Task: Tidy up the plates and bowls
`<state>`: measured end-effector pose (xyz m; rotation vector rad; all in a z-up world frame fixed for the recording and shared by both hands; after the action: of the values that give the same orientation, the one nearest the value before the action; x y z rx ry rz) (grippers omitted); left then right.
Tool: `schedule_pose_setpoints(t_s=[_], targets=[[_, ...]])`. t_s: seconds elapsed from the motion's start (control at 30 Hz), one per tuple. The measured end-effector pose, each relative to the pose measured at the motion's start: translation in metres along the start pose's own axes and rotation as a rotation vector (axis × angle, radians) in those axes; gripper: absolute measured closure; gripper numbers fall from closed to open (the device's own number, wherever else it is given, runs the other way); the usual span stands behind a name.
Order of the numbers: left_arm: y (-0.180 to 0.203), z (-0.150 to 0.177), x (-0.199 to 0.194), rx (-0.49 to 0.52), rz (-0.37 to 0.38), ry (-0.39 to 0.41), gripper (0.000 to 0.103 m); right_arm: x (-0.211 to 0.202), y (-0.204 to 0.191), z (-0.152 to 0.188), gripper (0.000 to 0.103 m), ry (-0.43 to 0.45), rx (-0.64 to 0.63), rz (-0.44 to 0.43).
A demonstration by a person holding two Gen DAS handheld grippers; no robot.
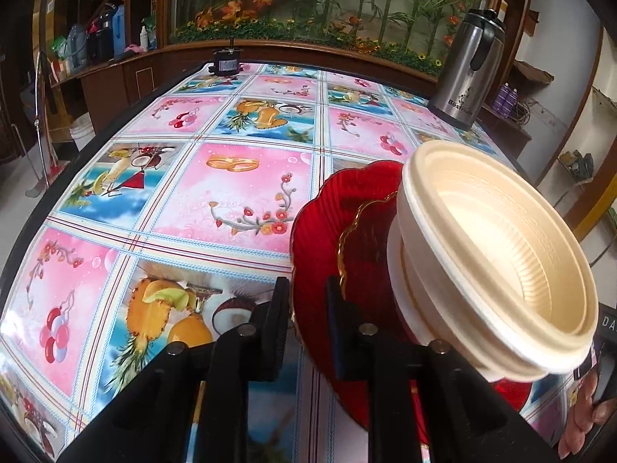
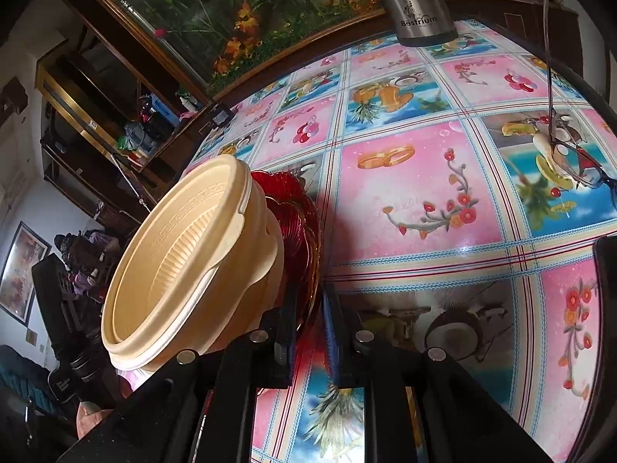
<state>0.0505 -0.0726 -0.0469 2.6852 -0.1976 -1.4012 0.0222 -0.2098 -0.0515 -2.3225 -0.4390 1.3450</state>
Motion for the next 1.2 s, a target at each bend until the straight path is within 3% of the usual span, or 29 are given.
schedule_pose_setpoints(t_s=[0.17, 0.3, 0.53, 0.93, 1.07, 1.2], targets=[[-0.004, 0.006, -0.009, 0.006, -0.005, 0.012, 0.068, -0.008, 0.0, 0.009, 0.086, 0.004, -0.011, 0.005], [-0.003, 0.008, -0.017, 0.021, -0.015, 0.029, 0.065, -0.018, -0.001, 0.019, 0.079, 0.014, -0.025, 0.013], [0.003, 0.02, -0.029, 0.041, -0.02, 0.047, 0.063, -0.033, -0.002, 0.035, 0.077, 0.033, -0.032, 0.027], [0.022, 0.051, -0.062, 0.111, -0.081, 0.17, 0.044, -0.031, -0.015, 0.065, 0.077, 0.015, -0.073, 0.051], [0.025, 0.058, -0.073, 0.128, -0.111, 0.213, 0.035, -0.031, -0.026, 0.074, 0.069, 0.027, -0.104, 0.062], [0.028, 0.069, -0.075, 0.138, -0.115, 0.202, 0.033, -0.031, -0.037, 0.085, 0.063, 0.028, -0.129, 0.064]])
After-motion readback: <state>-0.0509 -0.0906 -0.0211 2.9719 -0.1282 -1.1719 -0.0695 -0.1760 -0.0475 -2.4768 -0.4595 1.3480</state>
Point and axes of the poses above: each gripper's, at about its wrist camera, not at the fingertips, and x roughly the way its jaws point, y to its right, z to its underside, the point moved 10 cm from there along x, roughly the way its jaws point, and after that the axes turned 5 degrees about -y, right-handed, at the moved point
